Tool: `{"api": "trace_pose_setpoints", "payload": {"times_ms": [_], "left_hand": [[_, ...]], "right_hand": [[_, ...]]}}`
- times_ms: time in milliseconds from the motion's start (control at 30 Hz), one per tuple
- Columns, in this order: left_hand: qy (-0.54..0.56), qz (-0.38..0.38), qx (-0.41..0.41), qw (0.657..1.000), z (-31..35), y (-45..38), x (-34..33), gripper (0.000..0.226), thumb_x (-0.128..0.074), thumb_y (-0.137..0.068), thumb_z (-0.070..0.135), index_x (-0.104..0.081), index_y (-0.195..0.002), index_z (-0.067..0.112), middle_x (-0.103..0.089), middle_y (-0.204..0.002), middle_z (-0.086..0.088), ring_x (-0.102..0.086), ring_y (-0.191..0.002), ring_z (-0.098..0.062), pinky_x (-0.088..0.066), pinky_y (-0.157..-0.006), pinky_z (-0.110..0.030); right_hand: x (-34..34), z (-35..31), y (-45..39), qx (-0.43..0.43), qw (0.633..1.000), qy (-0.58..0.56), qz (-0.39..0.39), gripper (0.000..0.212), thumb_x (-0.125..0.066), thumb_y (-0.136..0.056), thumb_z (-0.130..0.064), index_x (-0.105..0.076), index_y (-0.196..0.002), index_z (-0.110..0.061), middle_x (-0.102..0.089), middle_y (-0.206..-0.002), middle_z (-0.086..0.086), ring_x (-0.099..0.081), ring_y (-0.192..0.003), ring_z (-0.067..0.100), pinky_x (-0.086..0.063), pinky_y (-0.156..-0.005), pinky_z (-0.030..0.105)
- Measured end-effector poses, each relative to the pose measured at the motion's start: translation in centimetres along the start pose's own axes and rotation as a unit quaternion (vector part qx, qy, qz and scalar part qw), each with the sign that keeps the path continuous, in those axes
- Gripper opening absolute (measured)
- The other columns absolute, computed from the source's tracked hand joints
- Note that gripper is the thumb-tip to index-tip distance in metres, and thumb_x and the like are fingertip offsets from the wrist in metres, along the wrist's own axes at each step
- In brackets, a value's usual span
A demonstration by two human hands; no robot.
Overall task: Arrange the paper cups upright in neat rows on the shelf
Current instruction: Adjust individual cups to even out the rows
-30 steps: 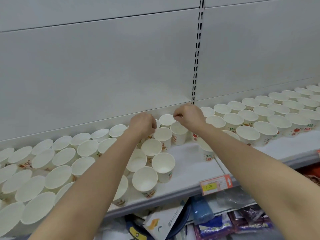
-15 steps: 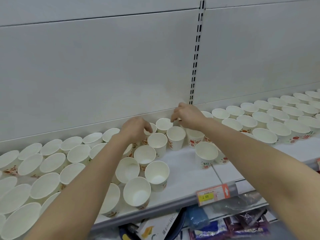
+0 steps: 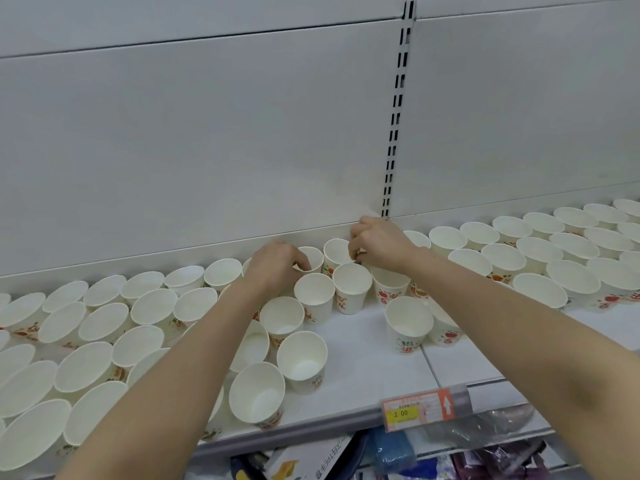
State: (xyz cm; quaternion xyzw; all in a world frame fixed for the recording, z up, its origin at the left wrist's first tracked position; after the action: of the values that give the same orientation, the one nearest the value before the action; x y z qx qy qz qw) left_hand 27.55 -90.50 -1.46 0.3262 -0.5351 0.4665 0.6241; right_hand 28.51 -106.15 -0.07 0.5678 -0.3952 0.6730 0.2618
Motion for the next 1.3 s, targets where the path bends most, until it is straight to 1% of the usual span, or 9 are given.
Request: {"api": "trace_pose_setpoints", "payload": {"times_ms": [233,367,633,733,800,900,1000,1100,1300], "left_hand": [[-0.021,-0.023,-0.005,1.0,-0.2,0.3,0.8,0.027,-0.076,-0.08,0.032,-0.073,-0.107,0.033,-0.068,-0.112,0.008,-0.057,-0.106,-0.017,-0.048,-0.083,-0.031],[-0.015,-0.03,0.003,0.999,-0.4,1.2,1.5,0.035,-0.074,-0.077,0.021,-0.071,-0.11,0.033,-0.066,-0.117,0.009,-0.057,-0.105,-0.015,-0.046,-0.078,-0.028],[0.004,-0.019,-0.005,1.0,0.8,2.7,1.8,0.031,-0.068,-0.082,0.019,-0.071,-0.11,0.032,-0.066,-0.113,0.007,-0.056,-0.105,-0.016,-0.047,-0.081,-0.03],[0.03,0.0,-0.017,0.999,1.8,3.4,1.9,0.023,-0.067,-0.085,0.023,-0.072,-0.106,0.032,-0.067,-0.107,0.008,-0.058,-0.101,-0.015,-0.048,-0.083,-0.033],[0.049,0.013,-0.029,0.998,2.5,3.9,2.0,0.014,-0.068,-0.086,0.029,-0.073,-0.098,0.032,-0.068,-0.098,0.012,-0.058,-0.094,-0.012,-0.05,-0.081,-0.035],[0.041,-0.004,-0.037,0.998,3.4,4.7,1.7,0.016,-0.074,-0.08,0.04,-0.072,-0.093,0.034,-0.063,-0.088,0.017,-0.055,-0.092,-0.009,-0.05,-0.078,-0.034],[-0.041,-0.039,-0.043,0.997,4.1,5.0,0.9,0.025,-0.076,-0.076,0.042,-0.071,-0.098,0.032,-0.062,-0.09,0.014,-0.05,-0.097,-0.011,-0.046,-0.077,-0.031],[-0.089,-0.037,-0.039,0.995,4.5,5.0,0.1,0.013,-0.071,-0.078,0.035,-0.073,-0.09,0.029,-0.069,-0.089,0.008,-0.054,-0.097,-0.016,-0.046,-0.074,-0.03],[-0.097,0.018,-0.033,0.995,4.4,5.8,-0.1,0.012,-0.067,-0.08,0.035,-0.072,-0.078,0.025,-0.068,-0.074,0.002,-0.057,-0.086,-0.02,-0.044,-0.063,-0.029]], "right_hand": [[0.1,-0.3,0.2,0.011,1.0,-0.009,-0.001,0.007,-0.075,-0.074,-0.017,-0.075,-0.079,-0.022,-0.061,-0.079,-0.001,-0.052,-0.084,0.023,-0.03,-0.063,0.029],[0.0,-1.3,0.0,0.037,0.999,-0.017,0.009,0.011,-0.078,-0.067,-0.014,-0.073,-0.07,-0.024,-0.058,-0.074,-0.003,-0.052,-0.079,0.024,-0.04,-0.061,0.032],[-0.1,-1.5,0.8,0.057,0.998,0.039,0.007,0.024,-0.084,-0.048,-0.01,-0.067,-0.058,-0.024,-0.053,-0.063,-0.007,-0.051,-0.069,0.023,-0.039,-0.058,0.029],[0.2,-1.0,1.5,0.036,0.999,0.008,0.037,0.029,-0.083,-0.051,-0.002,-0.073,-0.07,-0.022,-0.06,-0.067,-0.003,-0.056,-0.071,0.027,-0.041,-0.061,0.03],[1.9,-0.6,2.1,-0.01,0.996,-0.027,0.087,0.025,-0.076,-0.066,-0.001,-0.075,-0.082,-0.02,-0.067,-0.078,0.0,-0.056,-0.079,0.027,-0.043,-0.064,0.032],[4.1,-1.2,3.9,-0.062,0.987,-0.1,0.11,0.008,-0.067,-0.085,-0.022,-0.074,-0.088,-0.02,-0.069,-0.087,-0.005,-0.051,-0.089,0.021,-0.041,-0.072,0.033],[4.1,-4.0,5.4,-0.035,0.992,-0.096,0.072,0.022,-0.07,-0.08,-0.043,-0.073,-0.088,-0.023,-0.067,-0.086,-0.008,-0.049,-0.092,0.018,-0.039,-0.077,0.033],[2.1,-5.3,5.3,-0.058,0.998,-0.03,0.008,0.037,-0.067,-0.075,-0.058,-0.071,-0.09,-0.024,-0.067,-0.087,-0.008,-0.049,-0.097,0.019,-0.034,-0.084,0.033],[1.4,-5.4,5.8,-0.075,0.997,-0.012,-0.006,0.007,-0.064,-0.079,-0.026,-0.07,-0.076,-0.025,-0.061,-0.076,-0.001,-0.05,-0.088,0.02,-0.024,-0.073,0.029]]}}
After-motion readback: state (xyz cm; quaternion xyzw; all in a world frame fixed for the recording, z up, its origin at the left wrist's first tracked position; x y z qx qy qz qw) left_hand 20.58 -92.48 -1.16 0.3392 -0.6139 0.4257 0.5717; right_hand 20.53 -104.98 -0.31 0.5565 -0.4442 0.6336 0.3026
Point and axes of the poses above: each hand's wrist, its own y-axis away from the middle knuckle, its own x-axis out of the back of the hand, z = x × y, the point moved 9 cm from there along -y, towards the middle knuckle
